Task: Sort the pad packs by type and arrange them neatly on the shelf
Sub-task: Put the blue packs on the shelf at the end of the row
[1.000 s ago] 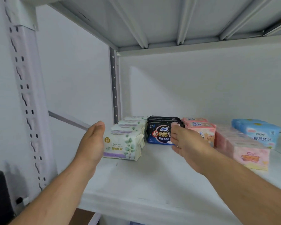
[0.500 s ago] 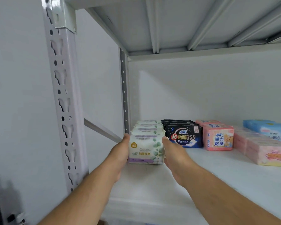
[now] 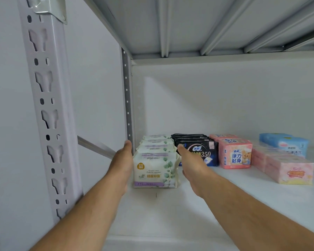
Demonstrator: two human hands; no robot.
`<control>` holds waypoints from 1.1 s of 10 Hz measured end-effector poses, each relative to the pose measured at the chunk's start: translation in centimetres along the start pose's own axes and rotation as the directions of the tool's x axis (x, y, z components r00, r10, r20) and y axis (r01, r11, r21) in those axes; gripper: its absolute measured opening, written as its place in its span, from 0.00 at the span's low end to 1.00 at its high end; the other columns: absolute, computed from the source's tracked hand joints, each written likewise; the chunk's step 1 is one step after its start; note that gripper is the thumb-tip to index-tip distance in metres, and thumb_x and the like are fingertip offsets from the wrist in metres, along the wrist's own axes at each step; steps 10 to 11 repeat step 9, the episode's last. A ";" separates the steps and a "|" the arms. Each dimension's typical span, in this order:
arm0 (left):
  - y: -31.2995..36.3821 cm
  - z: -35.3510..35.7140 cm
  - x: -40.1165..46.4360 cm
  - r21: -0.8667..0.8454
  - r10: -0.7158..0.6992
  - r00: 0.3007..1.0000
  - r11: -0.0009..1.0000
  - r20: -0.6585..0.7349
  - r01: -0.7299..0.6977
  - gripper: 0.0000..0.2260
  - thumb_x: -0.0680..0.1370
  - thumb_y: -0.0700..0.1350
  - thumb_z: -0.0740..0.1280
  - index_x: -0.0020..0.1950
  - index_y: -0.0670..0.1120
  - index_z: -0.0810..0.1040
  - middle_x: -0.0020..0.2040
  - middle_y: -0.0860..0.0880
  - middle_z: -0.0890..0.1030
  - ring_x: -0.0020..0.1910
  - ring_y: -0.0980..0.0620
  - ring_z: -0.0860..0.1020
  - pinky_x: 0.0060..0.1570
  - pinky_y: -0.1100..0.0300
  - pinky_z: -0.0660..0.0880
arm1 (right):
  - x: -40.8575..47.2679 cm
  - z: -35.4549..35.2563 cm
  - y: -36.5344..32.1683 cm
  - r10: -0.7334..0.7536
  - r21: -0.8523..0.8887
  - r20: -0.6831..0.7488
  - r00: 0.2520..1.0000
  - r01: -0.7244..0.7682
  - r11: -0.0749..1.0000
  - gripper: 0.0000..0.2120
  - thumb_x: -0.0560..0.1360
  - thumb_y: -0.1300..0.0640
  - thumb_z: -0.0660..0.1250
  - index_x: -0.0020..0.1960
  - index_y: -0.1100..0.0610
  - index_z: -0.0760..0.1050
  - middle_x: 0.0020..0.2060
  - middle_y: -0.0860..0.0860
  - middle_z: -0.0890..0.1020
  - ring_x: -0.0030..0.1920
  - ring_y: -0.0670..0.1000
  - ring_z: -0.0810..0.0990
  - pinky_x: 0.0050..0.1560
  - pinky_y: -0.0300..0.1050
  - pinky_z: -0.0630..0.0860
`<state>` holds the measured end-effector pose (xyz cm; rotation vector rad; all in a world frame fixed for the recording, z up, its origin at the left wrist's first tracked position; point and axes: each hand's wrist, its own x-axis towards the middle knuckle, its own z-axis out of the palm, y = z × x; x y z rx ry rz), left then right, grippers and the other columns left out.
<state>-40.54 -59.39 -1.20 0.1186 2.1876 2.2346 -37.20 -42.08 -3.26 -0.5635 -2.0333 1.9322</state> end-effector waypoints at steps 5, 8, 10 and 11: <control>-0.8 1.1 1.4 -0.110 -0.073 0.995 0.991 0.065 0.080 0.24 0.82 0.64 0.52 0.49 0.49 0.79 0.36 0.46 0.86 0.32 0.48 0.85 0.29 0.58 0.78 | 1.0 2.0 0.0 0.084 0.113 0.097 0.992 -0.095 0.989 0.27 0.81 0.37 0.58 0.74 0.52 0.68 0.65 0.49 0.77 0.67 0.53 0.73 0.68 0.48 0.66; 0.3 1.0 0.0 0.043 0.066 0.996 0.997 0.053 -0.068 0.21 0.84 0.60 0.51 0.38 0.51 0.70 0.17 0.59 0.73 0.16 0.62 0.74 0.13 0.69 0.66 | 3.2 0.9 0.2 0.022 0.106 0.071 0.997 -0.029 0.994 0.37 0.71 0.29 0.62 0.73 0.49 0.71 0.67 0.48 0.77 0.69 0.53 0.73 0.74 0.56 0.65; 0.6 1.0 -1.1 0.023 0.102 0.994 0.994 0.042 -0.103 0.21 0.84 0.60 0.50 0.38 0.51 0.71 0.21 0.56 0.78 0.23 0.55 0.79 0.19 0.64 0.71 | 2.3 0.8 0.3 -0.004 0.084 0.100 0.995 -0.005 0.996 0.41 0.66 0.27 0.62 0.73 0.48 0.70 0.68 0.47 0.76 0.70 0.51 0.71 0.75 0.57 0.63; 0.6 1.0 -1.1 0.023 0.102 0.994 0.994 0.042 -0.103 0.21 0.84 0.60 0.50 0.38 0.51 0.71 0.21 0.56 0.78 0.23 0.55 0.79 0.19 0.64 0.71 | 2.3 0.8 0.3 -0.004 0.084 0.100 0.995 -0.005 0.996 0.41 0.66 0.27 0.62 0.73 0.48 0.70 0.68 0.47 0.76 0.70 0.51 0.71 0.75 0.57 0.63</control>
